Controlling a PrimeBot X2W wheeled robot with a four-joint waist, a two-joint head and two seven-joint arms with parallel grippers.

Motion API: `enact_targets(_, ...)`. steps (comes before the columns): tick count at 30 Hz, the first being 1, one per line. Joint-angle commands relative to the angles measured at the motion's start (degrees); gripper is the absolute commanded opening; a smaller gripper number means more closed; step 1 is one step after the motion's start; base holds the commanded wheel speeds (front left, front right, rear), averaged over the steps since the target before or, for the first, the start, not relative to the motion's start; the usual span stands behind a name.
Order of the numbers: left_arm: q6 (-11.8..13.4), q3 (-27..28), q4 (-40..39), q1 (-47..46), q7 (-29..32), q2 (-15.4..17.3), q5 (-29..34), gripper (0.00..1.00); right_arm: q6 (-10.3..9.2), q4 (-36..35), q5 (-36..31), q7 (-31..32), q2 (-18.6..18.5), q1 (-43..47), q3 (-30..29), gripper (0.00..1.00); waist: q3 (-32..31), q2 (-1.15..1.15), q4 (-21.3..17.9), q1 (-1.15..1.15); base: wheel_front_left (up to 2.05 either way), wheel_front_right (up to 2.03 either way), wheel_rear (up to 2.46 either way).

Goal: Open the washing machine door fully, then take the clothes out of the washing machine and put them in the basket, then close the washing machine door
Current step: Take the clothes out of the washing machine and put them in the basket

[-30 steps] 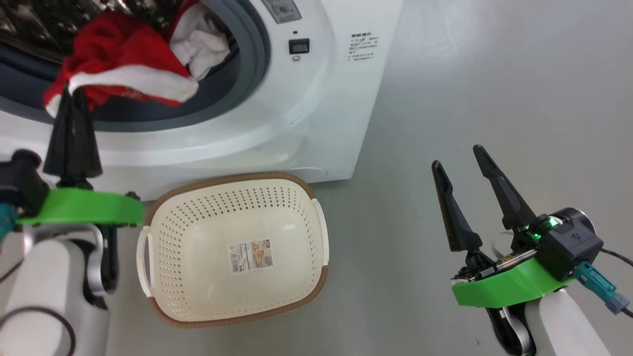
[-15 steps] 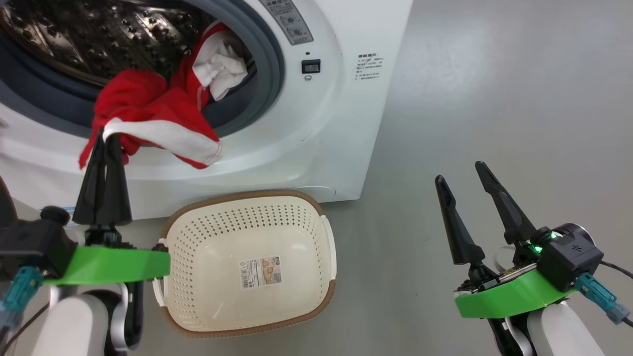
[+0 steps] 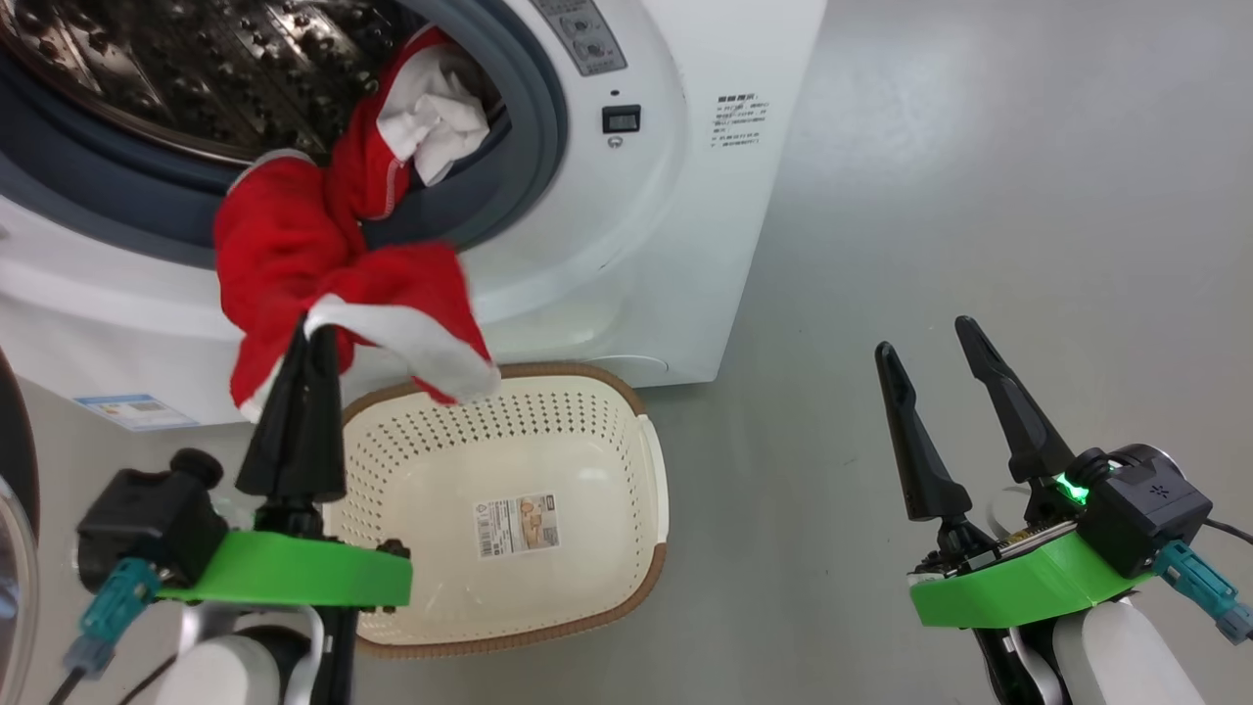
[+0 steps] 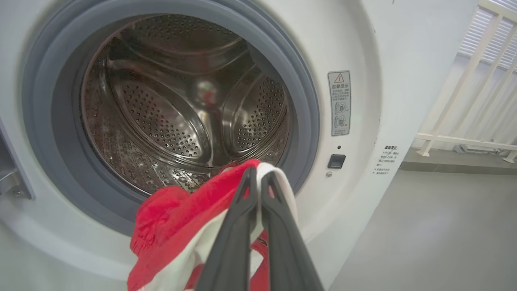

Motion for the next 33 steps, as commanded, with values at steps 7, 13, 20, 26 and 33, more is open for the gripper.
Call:
enact_targets(7, -2.1, 0.18, 6.97, -0.61, 0.45, -1.72, -4.85, 0.0, 0.26, -1.56, -0.46, -0.37, 0.08, -0.65, 1.36, 1.0, 2.31, 0.0, -0.02, 0.0, 0.0, 0.0, 0.0)
enact_targets(13, -4.14, -1.01, 18.28, -3.66, -0.39, -3.13, -7.69, 0.0, 0.26, -1.85, -0.72, -0.37, 0.08, -1.68, 2.03, 1.0, 4.51, 0.0, -0.13, 0.0, 0.0, 0.0, 0.0)
enact_targets(20, -6.82, -2.18, 33.7, -9.37, -1.75, -4.39, -11.5, 0.0, 0.26, -1.91, -0.29, -0.37, 0.08, -3.27, 2.84, 1.0, 7.69, 0.0, -0.89, 0.0, 0.0, 0.0, 0.0)
enact_targets(26, -8.81, -3.4, 47.43, -14.88, -2.92, -4.77, -12.89, 0.0, 0.26, -1.68, 0.26, -0.37, 0.08, -4.62, 3.22, 1.0, 10.17, 0.0, -2.13, 0.0, 0.0, 0.0, 0.0)
enact_targets(33, -10.43, -4.0, 62.96, -21.57, -2.83, -5.02, -15.13, 0.0, 0.26, -1.8, 0.48, -0.37, 0.08, -5.57, 3.6, 1.0, 12.13, 0.0, -3.23, 0.0, 0.0, 0.0, 0.0)
